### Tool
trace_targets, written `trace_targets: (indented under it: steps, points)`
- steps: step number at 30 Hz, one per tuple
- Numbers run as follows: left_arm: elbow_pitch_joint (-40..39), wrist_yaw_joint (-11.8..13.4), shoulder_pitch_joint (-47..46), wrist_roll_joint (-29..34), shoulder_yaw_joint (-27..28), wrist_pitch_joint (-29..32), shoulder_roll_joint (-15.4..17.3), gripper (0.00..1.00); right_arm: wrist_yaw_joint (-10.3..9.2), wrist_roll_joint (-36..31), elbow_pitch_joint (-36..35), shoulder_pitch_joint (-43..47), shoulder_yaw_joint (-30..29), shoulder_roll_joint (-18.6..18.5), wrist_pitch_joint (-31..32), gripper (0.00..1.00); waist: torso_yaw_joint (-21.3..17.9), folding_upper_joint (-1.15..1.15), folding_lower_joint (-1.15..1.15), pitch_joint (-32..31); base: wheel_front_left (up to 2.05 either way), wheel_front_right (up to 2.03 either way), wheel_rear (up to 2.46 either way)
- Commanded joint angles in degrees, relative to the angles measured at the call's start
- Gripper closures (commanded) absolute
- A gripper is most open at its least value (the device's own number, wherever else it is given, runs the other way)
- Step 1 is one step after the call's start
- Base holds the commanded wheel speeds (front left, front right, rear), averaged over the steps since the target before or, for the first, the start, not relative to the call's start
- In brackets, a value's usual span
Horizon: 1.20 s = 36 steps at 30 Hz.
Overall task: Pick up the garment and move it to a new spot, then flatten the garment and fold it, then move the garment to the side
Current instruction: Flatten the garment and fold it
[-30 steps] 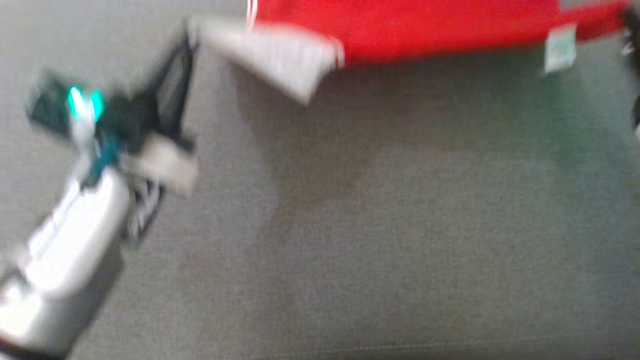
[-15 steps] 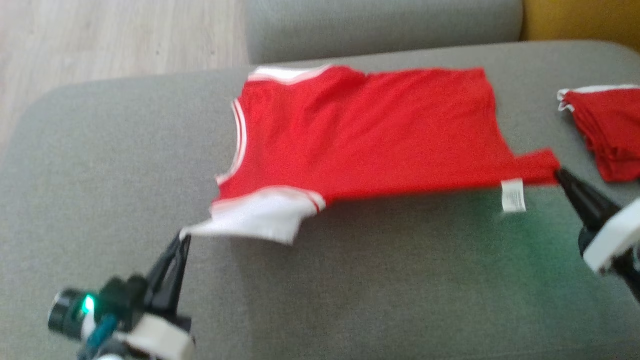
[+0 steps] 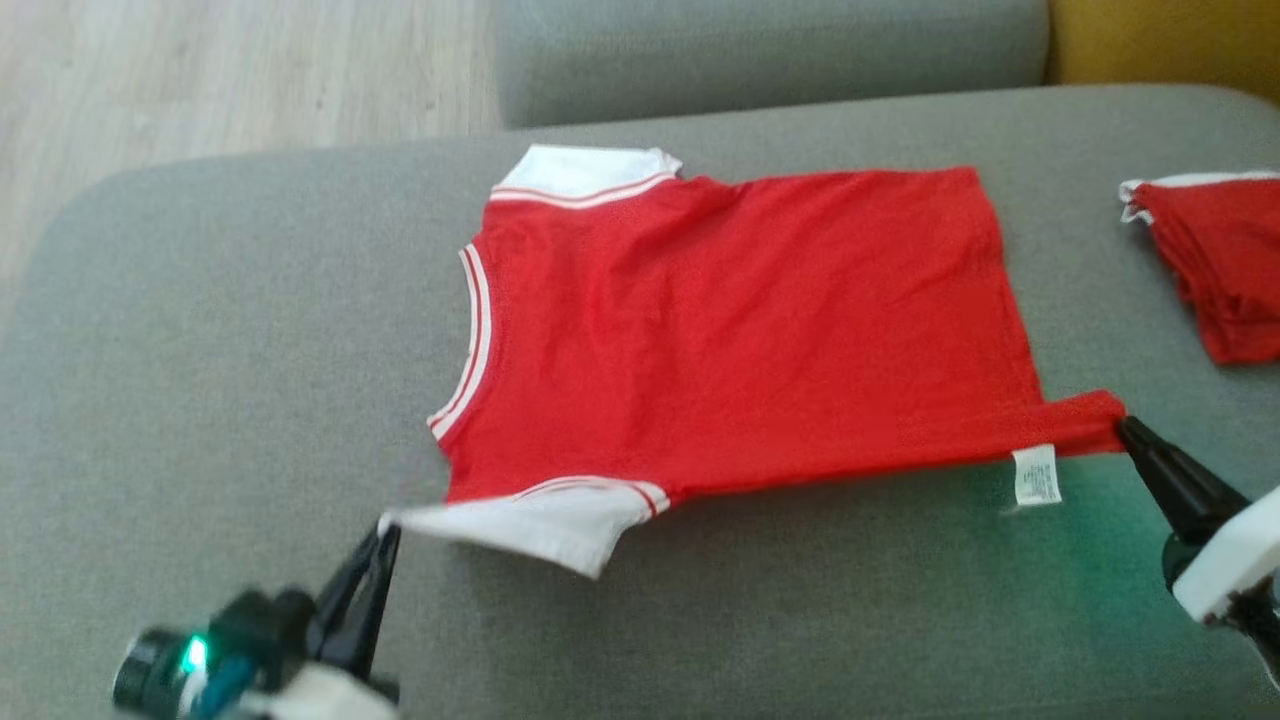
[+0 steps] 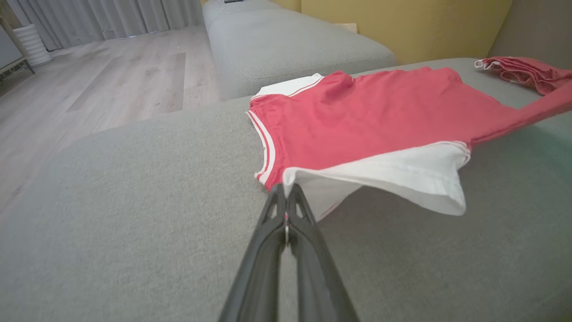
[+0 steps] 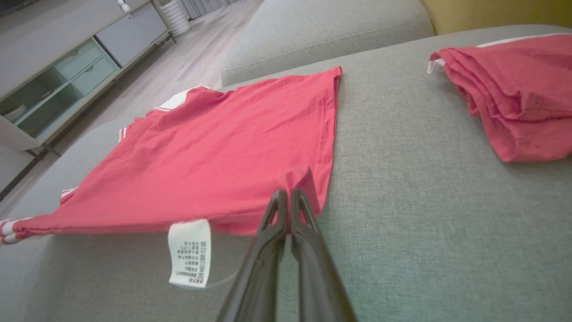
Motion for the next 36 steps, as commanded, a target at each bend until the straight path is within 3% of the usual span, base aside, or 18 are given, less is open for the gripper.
trace_targets:
  steps: [1, 5, 10, 16, 17, 18, 19, 27, 36]
  points:
    - [-1.19, 0.06, -6.02, 0.04, 2.62, 0.53, 0.32, 1.0, -0.04, -0.48, -0.51, -1.34, -1.18, -1.47, -0.78, 1.0, -0.27, 0.0, 0.01, 1.6, 0.0, 0.0, 0.0]
    - [2.17, -0.94, -13.89, 0.79, 2.45, 1.99, -1.83, 1.0, -0.04, -1.64, 1.18, -4.83, -1.99, -0.25, -0.14, 1.0, -0.24, 0.0, 0.01, 4.6, 0.0, 0.0, 0.0]
    - [9.0, -4.53, -25.86, 2.74, 1.18, 3.02, -3.83, 1.0, -0.04, -3.08, 3.44, -10.49, -2.46, 1.49, 0.86, 1.0, -0.37, 0.0, 0.01, 8.56, 0.0, 0.0, 0.0]
    - [18.27, -6.61, -36.18, 5.58, -0.45, 2.78, -6.27, 1.0, -0.04, -4.26, 5.95, -16.42, -1.77, 3.38, 1.44, 1.0, -0.79, 0.0, 0.01, 11.84, 0.0, 0.0, 0.0]
    - [19.69, -6.74, -37.34, 5.71, -0.49, 2.31, -6.82, 1.0, -0.04, -4.39, 6.45, -17.13, -1.64, 3.66, 1.36, 0.65, -0.81, 0.0, 0.01, 12.29, 0.0, 0.0, 0.0]
    - [21.03, -6.71, -38.26, 5.8, -0.47, 1.68, -7.39, 0.88, -0.04, -4.47, 6.99, -17.7, -1.52, 3.95, 1.22, 0.03, -0.82, 0.0, 0.01, 12.56, 0.0, 0.0, 0.0]
    - [22.23, -6.57, -38.96, 5.93, -0.44, 0.94, -7.92, 0.02, -0.04, -4.59, 7.49, -18.14, -1.52, 4.19, 0.95, 0.0, -0.85, 0.0, 0.01, 12.76, 0.0, 0.0, 0.0]
    - [23.06, -2.21, -33.52, 4.04, 1.29, -4.1, -11.18, 0.0, -0.04, -5.48, 6.57, -16.21, -3.78, 5.09, -0.72, 0.0, -1.49, 0.0, 0.01, 12.02, 0.0, 0.0, 0.0]
    - [23.4, 1.69, -21.57, -1.7, 1.78, -1.35, -14.4, 0.0, -0.04, -9.35, 3.13, -8.25, -11.74, 7.06, -0.78, 0.0, -1.82, 0.0, 0.01, 11.36, 0.0, 0.0, 0.0]
